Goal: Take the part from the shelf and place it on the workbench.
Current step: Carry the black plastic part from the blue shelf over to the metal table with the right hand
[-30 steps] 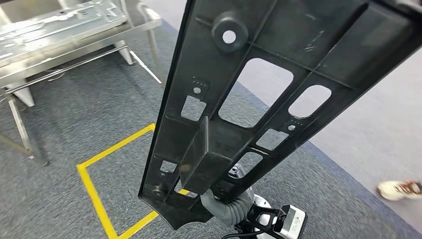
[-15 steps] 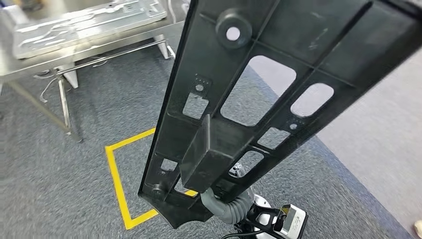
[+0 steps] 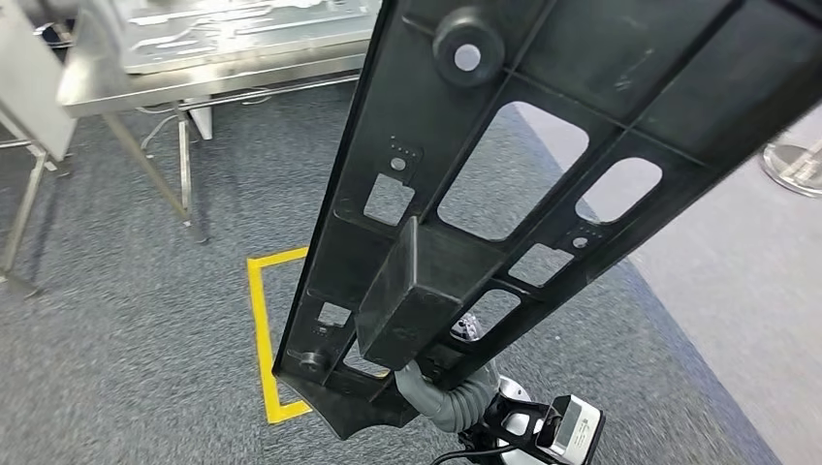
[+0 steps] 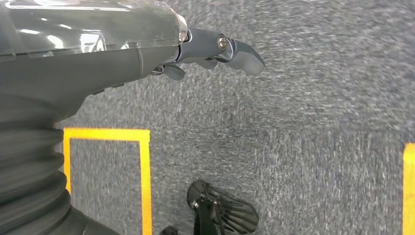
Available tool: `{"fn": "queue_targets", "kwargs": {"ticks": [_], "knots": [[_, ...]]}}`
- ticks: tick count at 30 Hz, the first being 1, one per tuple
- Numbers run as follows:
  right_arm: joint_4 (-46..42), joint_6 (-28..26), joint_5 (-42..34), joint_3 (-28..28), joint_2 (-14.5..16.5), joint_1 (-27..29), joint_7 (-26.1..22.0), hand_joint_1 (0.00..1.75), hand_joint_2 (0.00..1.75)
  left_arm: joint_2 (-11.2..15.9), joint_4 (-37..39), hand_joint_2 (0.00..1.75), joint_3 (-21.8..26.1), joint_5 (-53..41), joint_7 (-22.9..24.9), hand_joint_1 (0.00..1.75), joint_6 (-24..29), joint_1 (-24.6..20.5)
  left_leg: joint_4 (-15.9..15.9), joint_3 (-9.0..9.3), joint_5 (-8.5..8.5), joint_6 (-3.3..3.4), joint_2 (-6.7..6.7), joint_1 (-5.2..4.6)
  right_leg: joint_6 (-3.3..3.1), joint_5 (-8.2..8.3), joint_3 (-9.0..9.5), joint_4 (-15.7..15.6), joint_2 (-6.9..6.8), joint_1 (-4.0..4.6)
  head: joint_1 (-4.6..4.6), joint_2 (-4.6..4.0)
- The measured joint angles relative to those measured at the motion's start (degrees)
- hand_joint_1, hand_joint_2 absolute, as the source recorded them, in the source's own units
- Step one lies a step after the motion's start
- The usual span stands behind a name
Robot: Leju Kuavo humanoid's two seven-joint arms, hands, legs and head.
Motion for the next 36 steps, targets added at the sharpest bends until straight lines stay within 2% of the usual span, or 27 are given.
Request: {"fn": "queue_targets", "kwargs": {"ticks": [2,3,4,6,7,9,10,12,13,14,15,17,19,20,22,24,25,27,28,29,30,31,32,33,34,36], "knots": [[-0.04,0.61,-0.67,-0.08,0.01,-0.09,0.00,1.75,1.75,-0.07,0.01,1.75,0.16,-0.01,-0.30,0.00,-0.15,0.06,0.09,0.15,-0.04,0.00,-0.95,-0.12,-0.93,4.39,3.13,-7.61,0.63,0.31,0.00,0.00],[-0.09,1.00,-1.07,-0.13,0.02,-0.13,0.00,1.75,1.75,-0.14,0.01,1.75,0.22,-0.02,-0.43,0.00,-0.28,0.06,0.19,0.12,-0.08,-0.09,-1.30,-0.22,-1.32,5.88,4.59,-11.18,0.99,0.46,0.00,0.00],[-0.18,1.35,-1.40,-0.19,0.05,-0.17,-0.01,1.75,1.75,-0.19,0.01,1.75,0.28,-0.05,-0.54,0.00,-0.42,0.09,0.24,0.03,-0.10,-0.28,-1.57,-0.23,-1.57,6.61,5.45,-13.41,1.27,0.63,0.00,0.00],[-0.41,1.89,-1.76,-0.39,0.13,-0.20,-0.02,1.75,1.75,-0.25,0.01,1.75,0.46,-0.14,-0.67,0.00,-0.73,0.20,0.16,-0.14,-0.06,-0.92,-1.82,-0.15,-1.76,6.76,5.71,-14.51,1.37,0.81,0.00,0.00],[-0.54,2.08,-1.81,-0.54,0.21,-0.20,-0.02,1.75,1.75,-0.22,0.01,1.75,0.56,-0.20,-0.70,0.00,-0.82,0.25,0.09,-0.11,-0.08,-1.22,-1.75,-0.09,-1.92,6.96,5.80,-14.81,1.25,0.64,0.00,0.01],[-0.67,2.29,-1.81,-0.78,0.44,-0.22,-0.03,1.75,1.75,-0.25,0.01,1.75,0.65,-0.33,-0.75,0.00,-0.90,0.25,1.43,-0.53,-1.18,-1.81,-0.54,-0.15,-2.43,7.37,6.29,-15.67,0.93,0.25,0.00,0.01],[-0.72,2.33,-1.81,-0.87,0.58,-0.18,-0.04,1.75,1.75,-0.23,0.01,1.75,0.67,-0.38,-0.78,0.00,-0.93,0.18,3.74,-1.49,-2.62,-2.13,0.34,-0.11,-2.65,7.52,6.53,-16.03,0.67,0.07,0.00,0.01],[-0.77,2.33,-1.81,-1.02,0.72,0.02,-0.04,1.75,1.75,-0.20,0.00,1.75,0.72,-0.42,-0.82,0.00,-1.11,0.05,11.10,-4.92,-6.31,-2.84,1.63,0.23,-2.91,7.50,6.64,-16.13,0.16,0.14,0.00,0.00],[-0.78,2.33,-1.81,-1.09,0.73,0.17,-0.03,1.75,1.75,-0.17,0.01,1.75,0.74,-0.42,-0.83,0.00,-1.26,0.06,14.32,-6.46,-7.45,-3.15,1.87,0.44,-2.88,7.46,6.62,-16.09,-0.05,0.14,0.00,0.00],[-0.79,2.32,-1.81,-1.14,0.73,0.30,-0.02,1.75,1.75,-0.17,0.01,1.75,0.76,-0.42,-0.84,0.00,-1.42,0.12,15.79,-7.16,-7.56,-3.42,2.02,0.67,-2.83,7.41,6.62,-16.06,-0.21,0.13,0.00,0.00],[-0.80,2.32,-1.81,-1.17,0.73,0.38,-0.02,1.75,1.75,-0.15,0.01,1.75,0.77,-0.42,-0.84,0.00,-1.59,0.20,15.04,-6.75,-6.59,-3.63,2.17,0.89,-2.71,7.33,6.63,-15.99,-0.32,0.09,0.00,0.00],[-0.86,2.34,-1.80,-1.25,0.74,0.43,-0.02,1.75,1.75,-0.10,0.01,1.75,0.82,-0.45,-0.84,0.00,-1.87,0.23,7.99,-3.12,-3.01,-3.90,2.64,1.26,-2.23,7.00,6.74,-15.62,-0.45,-0.01,0.00,0.00],[-0.97,2.39,-1.79,-1.40,0.76,0.43,-0.02,1.75,1.75,-0.07,0.01,1.75,0.92,-0.53,-0.81,0.00,-2.03,0.08,1.72,0.07,-1.10,-3.46,2.96,1.15,-1.51,6.56,6.64,-14.99,-0.54,0.11,0.00,0.00],[-1.01,2.42,-1.78,-1.48,0.76,0.44,-0.02,1.75,1.75,-0.07,0.01,1.75,0.98,-0.57,-0.79,0.00,-2.06,0.02,0.54,0.63,-1.07,-3.04,3.00,1.02,-1.17,6.45,6.57,-14.82,-0.57,0.22,0.00,0.00],[-1.04,2.47,-1.78,-1.56,0.78,0.44,-0.02,1.75,1.75,-0.06,0.00,1.75,1.09,-0.61,-0.75,0.00,-2.15,0.05,0.44,0.58,-1.11,-2.08,2.79,0.82,-0.55,6.44,6.49,-14.83,-0.63,0.23,0.00,0.00],[-1.09,2.53,-1.79,-1.65,0.78,0.40,-0.02,1.75,1.75,-0.06,0.00,1.75,1.18,-0.64,-0.71,0.00,-2.34,0.04,0.16,0.66,-0.92,-1.31,2.69,0.85,0.06,5.35,5.99,-13.50,-0.49,0.01,0.00,0.00],[-1.12,2.62,-1.79,-1.73,0.78,0.38,-0.02,1.75,1.75,-0.06,0.00,1.75,1.23,-0.67,-0.68,0.00,-2.44,-0.02,0.00,0.71,-0.82,-0.98,2.66,0.88,0.29,3.99,5.02,-11.32,-0.37,-0.08,0.00,0.00],[-1.14,2.83,-1.79,-1.91,0.78,0.40,-0.02,1.75,1.75,-0.06,0.00,1.75,1.42,-0.72,-0.62,0.00,-2.63,-0.13,-0.06,0.67,-0.83,-0.54,2.60,0.77,0.53,0.42,1.51,-3.98,-0.19,-0.17,0.00,0.00],[-1.13,2.92,-1.79,-1.98,0.78,0.45,-0.02,1.75,1.75,-0.06,0.00,1.75,1.51,-0.73,-0.58,0.00,-2.68,-0.13,-0.04,0.66,-0.86,-0.44,2.55,0.68,0.56,-0.78,-0.29,-0.48,-0.19,-0.18,0.00,0.00],[-1.12,2.97,-1.79,-2.05,0.78,0.49,-0.02,1.75,1.75,-0.06,0.00,1.75,1.59,-0.75,-0.55,0.00,-2.72,-0.12,-0.03,0.69,-0.90,-0.38,2.47,0.59,0.52,-0.98,-1.40,1.49,-0.18,-0.18,0.00,0.00],[-1.11,3.02,-1.79,-2.10,0.78,0.52,-0.02,1.75,1.75,-0.06,0.00,1.75,1.63,-0.79,-0.52,0.00,-2.74,-0.11,-0.02,0.75,-0.94,-0.36,2.35,0.51,0.40,-0.08,-1.50,1.32,-0.18,-0.17,0.00,0.00],[-1.11,3.03,-1.79,-2.15,0.78,0.52,-0.02,1.75,1.75,-0.07,0.00,1.75,1.64,-0.87,-0.51,0.00,-2.75,-0.12,-0.02,0.87,-0.97,-0.38,2.18,0.44,0.15,1.77,-0.45,-1.18,-0.16,-0.15,0.00,0.00],[-1.11,3.06,-1.79,-2.21,0.78,0.49,-0.02,1.75,1.75,-0.08,0.00,1.75,1.65,-0.99,-0.51,0.00,-2.76,-0.13,-0.02,1.01,-1.03,-0.43,2.01,0.38,-0.24,4.01,1.39,-5.17,-0.08,-0.05,0.00,0.00],[-1.12,3.09,-1.79,-2.26,0.78,0.45,-0.02,1.75,1.75,-0.13,0.00,1.75,1.65,-1.11,-0.51,0.00,-2.79,-0.15,0.02,1.10,-1.12,-0.57,1.88,0.25,-0.66,5.57,3.27,-9.19,0.05,0.12,0.00,0.00],[-1.13,3.13,-1.79,-2.31,0.78,0.41,-0.02,1.75,1.75,-0.16,0.00,1.75,1.65,-1.22,-0.51,0.00,-2.81,-0.17,0.05,1.13,-1.18,-0.79,1.77,0.18,-0.97,6.58,4.67,-12.26,0.15,0.29,0.00,0.00],[-1.14,3.17,-1.80,-2.38,0.79,0.36,-0.02,1.75,1.75,-0.15,0.00,1.75,1.66,-1.35,-0.51,0.00,-2.85,-0.14,0.01,1.08,-1.27,-1.41,1.70,0.19,-1.35,6.70,5.55,-14.49,0.27,0.63,0.00,0.00]]}}
